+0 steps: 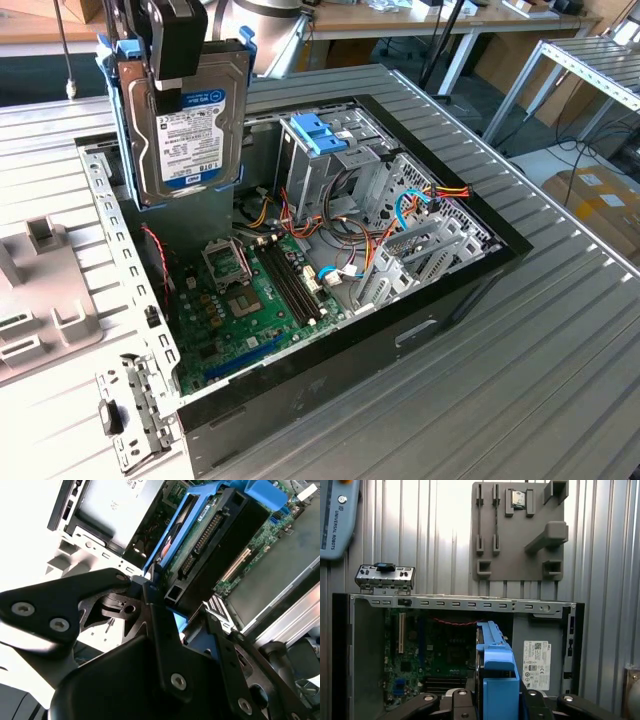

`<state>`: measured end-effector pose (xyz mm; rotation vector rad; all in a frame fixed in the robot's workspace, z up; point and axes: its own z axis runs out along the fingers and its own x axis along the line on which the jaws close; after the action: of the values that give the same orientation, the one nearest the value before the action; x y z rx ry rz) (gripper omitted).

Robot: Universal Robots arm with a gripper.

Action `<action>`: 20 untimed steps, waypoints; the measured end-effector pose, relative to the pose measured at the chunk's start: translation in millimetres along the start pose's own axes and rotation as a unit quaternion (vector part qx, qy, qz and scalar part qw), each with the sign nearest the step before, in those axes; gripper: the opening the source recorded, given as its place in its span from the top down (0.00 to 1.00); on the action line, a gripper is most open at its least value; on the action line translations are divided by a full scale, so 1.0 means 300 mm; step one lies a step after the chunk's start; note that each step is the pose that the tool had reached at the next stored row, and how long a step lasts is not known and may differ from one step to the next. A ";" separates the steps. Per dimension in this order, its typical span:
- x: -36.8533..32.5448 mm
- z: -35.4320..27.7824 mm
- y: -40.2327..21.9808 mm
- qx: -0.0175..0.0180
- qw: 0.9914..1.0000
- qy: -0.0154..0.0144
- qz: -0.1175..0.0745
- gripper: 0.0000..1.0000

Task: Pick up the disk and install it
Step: 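Pick up the disk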

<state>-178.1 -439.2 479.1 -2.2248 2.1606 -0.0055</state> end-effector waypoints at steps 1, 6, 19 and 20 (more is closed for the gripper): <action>0.003 0.000 -0.001 0.000 1.000 0.000 0.000 0.63; 0.016 0.001 -0.005 0.000 1.000 0.000 0.000 0.63; 0.051 0.003 -0.017 0.000 1.000 0.000 0.000 0.63; 0.054 0.003 -0.018 0.000 1.000 0.000 0.000 0.63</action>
<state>-172.3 -455.2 478.0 -2.2248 2.1607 -0.0055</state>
